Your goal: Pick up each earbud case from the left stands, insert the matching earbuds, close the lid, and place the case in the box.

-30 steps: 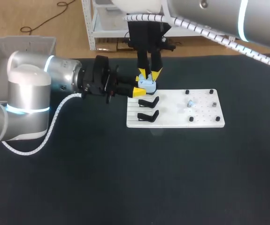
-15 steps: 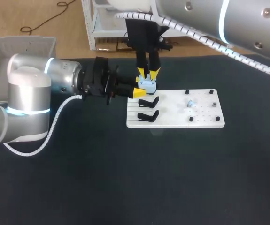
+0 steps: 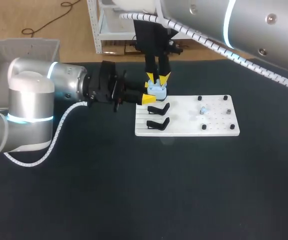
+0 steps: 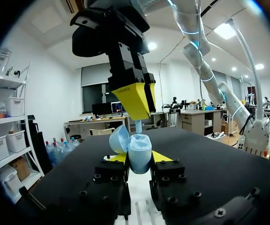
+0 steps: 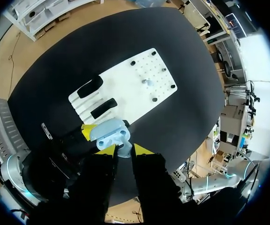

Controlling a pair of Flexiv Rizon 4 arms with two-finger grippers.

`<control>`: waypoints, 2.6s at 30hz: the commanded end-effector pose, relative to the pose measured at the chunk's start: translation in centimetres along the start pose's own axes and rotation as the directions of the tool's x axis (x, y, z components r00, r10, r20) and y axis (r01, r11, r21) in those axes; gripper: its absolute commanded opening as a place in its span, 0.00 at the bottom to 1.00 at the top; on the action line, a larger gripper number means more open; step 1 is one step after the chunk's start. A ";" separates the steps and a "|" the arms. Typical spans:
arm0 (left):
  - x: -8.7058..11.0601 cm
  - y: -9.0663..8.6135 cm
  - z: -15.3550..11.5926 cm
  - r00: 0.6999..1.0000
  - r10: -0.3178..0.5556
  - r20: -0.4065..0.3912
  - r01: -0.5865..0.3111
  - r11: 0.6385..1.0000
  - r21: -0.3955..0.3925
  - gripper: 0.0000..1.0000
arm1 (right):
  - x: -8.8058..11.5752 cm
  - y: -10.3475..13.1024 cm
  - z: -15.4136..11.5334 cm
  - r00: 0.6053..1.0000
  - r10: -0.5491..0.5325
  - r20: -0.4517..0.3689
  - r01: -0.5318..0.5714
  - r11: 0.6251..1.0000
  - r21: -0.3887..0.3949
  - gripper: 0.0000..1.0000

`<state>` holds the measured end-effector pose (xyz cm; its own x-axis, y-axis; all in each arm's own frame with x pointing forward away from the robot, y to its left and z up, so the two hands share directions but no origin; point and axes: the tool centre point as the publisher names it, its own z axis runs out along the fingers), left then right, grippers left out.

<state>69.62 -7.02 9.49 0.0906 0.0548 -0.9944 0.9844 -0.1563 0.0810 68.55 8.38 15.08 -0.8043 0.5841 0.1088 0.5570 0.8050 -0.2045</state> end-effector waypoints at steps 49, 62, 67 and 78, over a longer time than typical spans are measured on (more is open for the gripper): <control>0.0 -0.2 0.0 1.000 0.003 0.000 -0.003 1.000 -0.007 0.00 | -0.4 0.3 1.5 0.999 0.022 -0.026 -0.022 1.000 0.010 0.51; 0.0 -0.2 0.0 1.000 0.003 0.000 -0.003 1.000 -0.007 0.00 | 0.7 -3.5 -0.8 0.995 -0.004 -0.103 -0.007 0.994 -0.107 0.69; 0.0 -0.2 0.0 1.000 0.003 0.000 -0.003 1.000 -0.007 0.00 | 0.6 -5.2 -1.6 0.981 -0.140 -0.131 0.107 0.966 -0.235 0.71; 0.0 -0.2 0.0 1.000 0.003 0.000 -0.003 1.000 -0.007 0.00 | -0.2 -8.4 -3.2 0.880 -0.423 0.214 0.473 0.815 -0.335 0.56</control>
<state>69.60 -7.02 9.49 0.0905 0.0551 -0.9944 0.9845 -0.1553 0.0810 67.00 4.01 19.92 -0.9430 0.2463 0.2237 0.2355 0.9690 -0.0741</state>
